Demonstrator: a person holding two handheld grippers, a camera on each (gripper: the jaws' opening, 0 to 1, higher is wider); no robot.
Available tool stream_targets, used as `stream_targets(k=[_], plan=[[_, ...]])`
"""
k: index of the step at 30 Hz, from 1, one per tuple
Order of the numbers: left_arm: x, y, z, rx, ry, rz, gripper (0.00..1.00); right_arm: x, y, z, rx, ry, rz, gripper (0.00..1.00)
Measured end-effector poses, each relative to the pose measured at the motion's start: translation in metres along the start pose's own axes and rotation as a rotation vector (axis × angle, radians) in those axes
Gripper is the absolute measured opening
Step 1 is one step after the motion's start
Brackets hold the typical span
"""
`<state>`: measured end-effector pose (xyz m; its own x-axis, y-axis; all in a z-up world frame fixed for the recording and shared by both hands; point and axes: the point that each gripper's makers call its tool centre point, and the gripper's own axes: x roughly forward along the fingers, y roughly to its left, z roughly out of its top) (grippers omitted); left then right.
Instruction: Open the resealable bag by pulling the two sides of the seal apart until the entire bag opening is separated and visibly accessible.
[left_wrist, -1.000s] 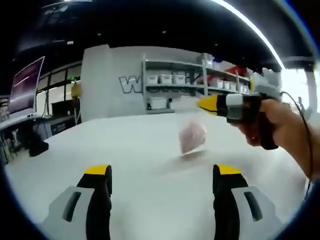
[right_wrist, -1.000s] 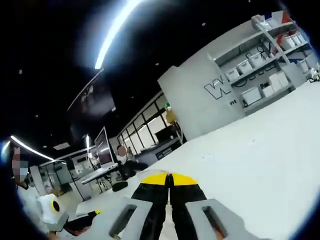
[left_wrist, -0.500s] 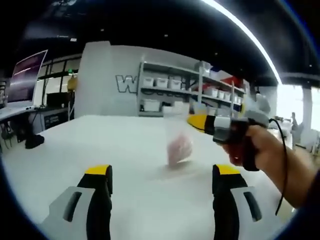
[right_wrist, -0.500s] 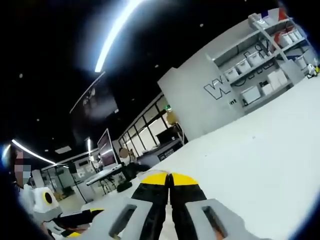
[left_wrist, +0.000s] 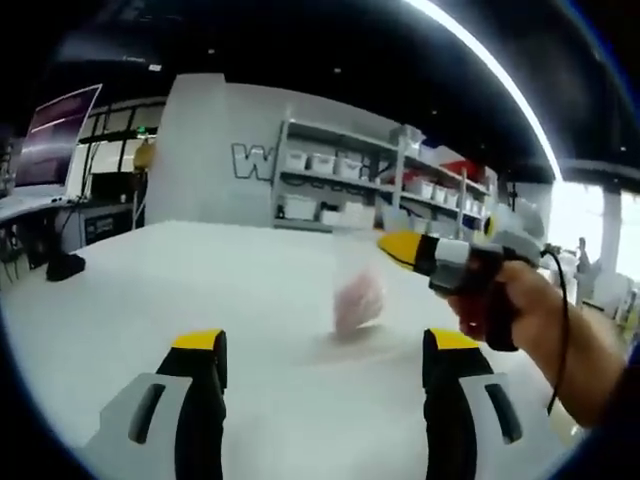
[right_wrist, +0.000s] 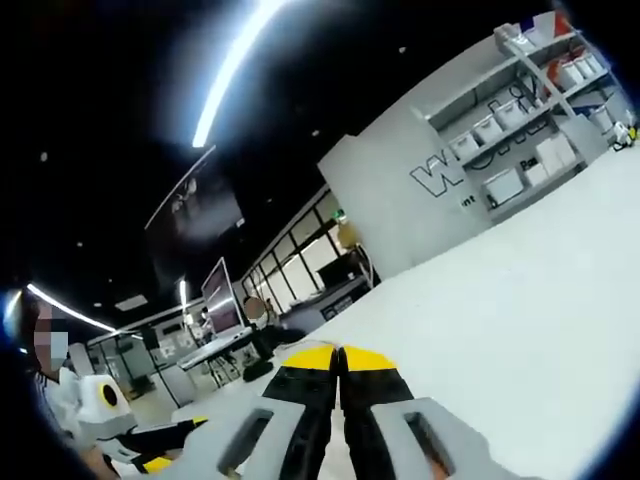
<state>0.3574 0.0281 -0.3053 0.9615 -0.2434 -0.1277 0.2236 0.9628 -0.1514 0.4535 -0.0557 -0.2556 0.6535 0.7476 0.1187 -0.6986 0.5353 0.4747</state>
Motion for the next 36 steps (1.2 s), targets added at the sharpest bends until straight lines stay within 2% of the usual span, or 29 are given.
stream_targets(k=[14, 23, 36], plan=[[-0.003, -0.009, 0.001, -0.028, -0.005, -0.031, 0.75, -0.006, 0.006, -0.002, 0.009, 0.009, 0.018, 0.00], [-0.005, -0.007, -0.001, -0.027, -0.006, -0.022, 0.74, -0.009, 0.011, -0.003, 0.009, 0.007, 0.027, 0.00], [-0.011, -0.008, -0.004, -0.030, -0.002, -0.023, 0.73, -0.016, 0.028, -0.006, 0.015, 0.009, 0.060, 0.00]])
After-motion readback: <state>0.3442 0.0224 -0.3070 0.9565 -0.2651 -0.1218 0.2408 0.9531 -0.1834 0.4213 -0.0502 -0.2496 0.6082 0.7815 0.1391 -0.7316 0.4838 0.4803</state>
